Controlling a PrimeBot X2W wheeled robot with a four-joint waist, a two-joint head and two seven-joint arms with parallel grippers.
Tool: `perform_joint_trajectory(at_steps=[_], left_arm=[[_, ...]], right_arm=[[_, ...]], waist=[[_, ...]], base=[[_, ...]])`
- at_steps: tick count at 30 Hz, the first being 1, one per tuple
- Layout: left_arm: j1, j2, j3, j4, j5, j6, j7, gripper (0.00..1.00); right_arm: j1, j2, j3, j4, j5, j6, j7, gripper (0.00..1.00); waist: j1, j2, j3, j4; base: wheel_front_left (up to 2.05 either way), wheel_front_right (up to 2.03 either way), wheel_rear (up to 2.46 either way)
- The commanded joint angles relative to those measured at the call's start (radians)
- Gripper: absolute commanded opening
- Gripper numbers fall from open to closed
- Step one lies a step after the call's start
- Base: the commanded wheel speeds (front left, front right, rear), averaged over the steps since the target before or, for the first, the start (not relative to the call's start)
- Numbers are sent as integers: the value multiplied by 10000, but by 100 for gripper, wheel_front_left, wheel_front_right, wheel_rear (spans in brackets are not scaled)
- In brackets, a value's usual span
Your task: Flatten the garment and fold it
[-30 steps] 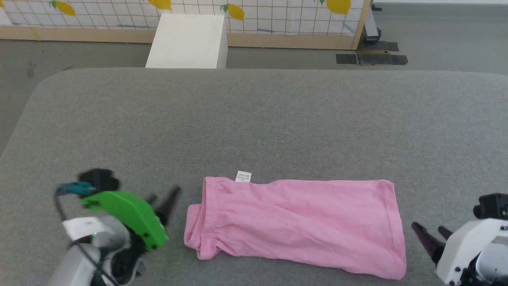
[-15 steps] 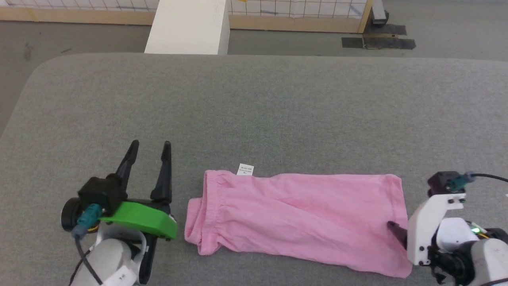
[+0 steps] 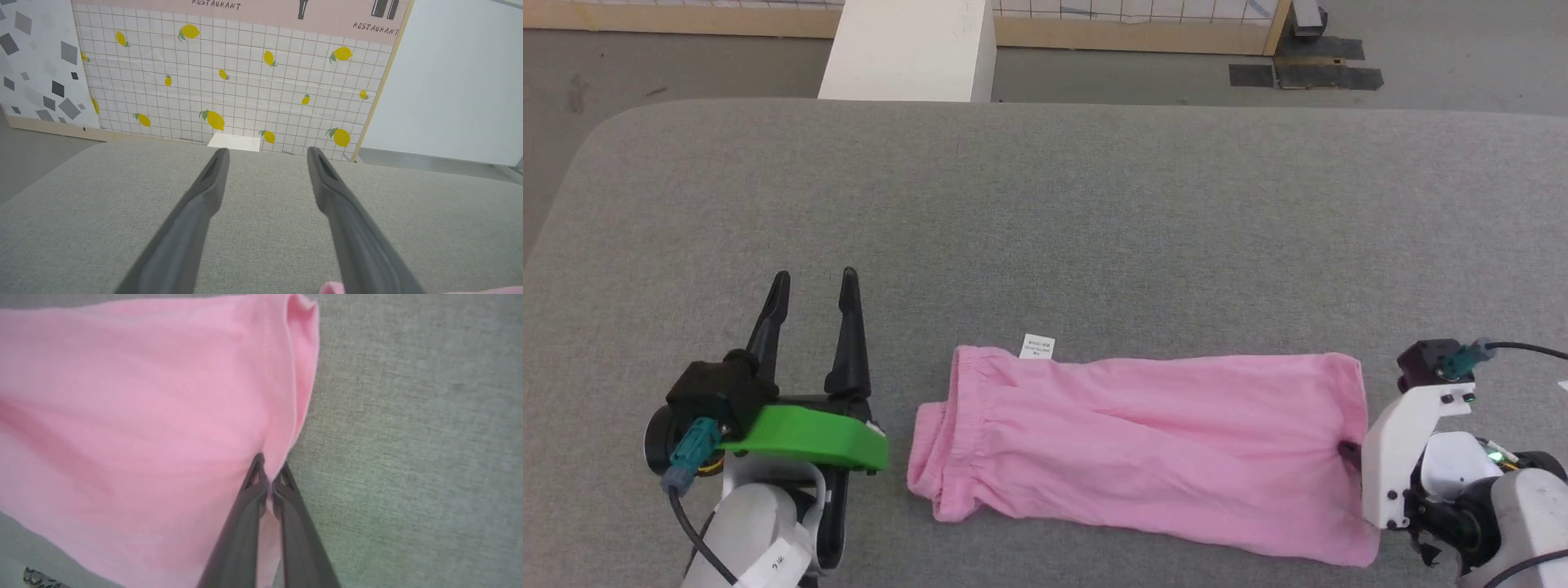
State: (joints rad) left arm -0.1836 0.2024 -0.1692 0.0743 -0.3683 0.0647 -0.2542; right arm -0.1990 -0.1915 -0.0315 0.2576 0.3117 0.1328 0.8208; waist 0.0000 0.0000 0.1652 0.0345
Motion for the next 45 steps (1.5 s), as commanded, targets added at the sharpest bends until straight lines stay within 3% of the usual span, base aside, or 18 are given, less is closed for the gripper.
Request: perform_joint_trajectory(at_steps=[1,10,16,21,25,29,34,39,45], left_arm=[[99,-121,115,-9,155,-112,-74,100],[192,-335,564,425,542,-508,-75,100],[309,-315,730,745,797,-611,-75,100],[339,-254,846,886,932,-714,-75,100],[388,-225,930,930,975,-752,-76,100],[502,-266,1010,910,955,-771,-76,100],[643,-298,1080,859,962,-816,-76,100],[641,-333,1131,853,961,-875,-76,100],[558,-436,1103,881,1007,-971,-76,100]], right_arm=[[-7,-190,-143,218,24,-21,-27,0],[-167,-1327,-1587,691,-210,-21,98,0],[-221,-1714,-1679,973,-449,-21,292,0],[-1,-2019,-1104,-64,-322,-21,734,0],[531,-2088,-658,-1696,121,-21,1586,0],[1072,-1937,-218,-3539,517,-21,2581,0],[1214,-1533,605,-4972,718,-21,3211,0],[799,-992,1753,-5119,863,-21,3369,0],[-19,-223,2837,-4245,1024,-21,2913,0]], waist=[[0,0,6,-21],[0,0,-47,-130],[0,0,-235,-212],[0,0,-444,-173],[0,0,-625,-56],[0,0,-721,49],[0,0,-732,149],[0,0,-670,256],[0,0,-546,498]], base=[[0,0,0],[0,0,0],[0,0,0],[0,0,0],[0,0,0],[0,0,0],[0,0,0],[0,0,0],[0,0,0]])
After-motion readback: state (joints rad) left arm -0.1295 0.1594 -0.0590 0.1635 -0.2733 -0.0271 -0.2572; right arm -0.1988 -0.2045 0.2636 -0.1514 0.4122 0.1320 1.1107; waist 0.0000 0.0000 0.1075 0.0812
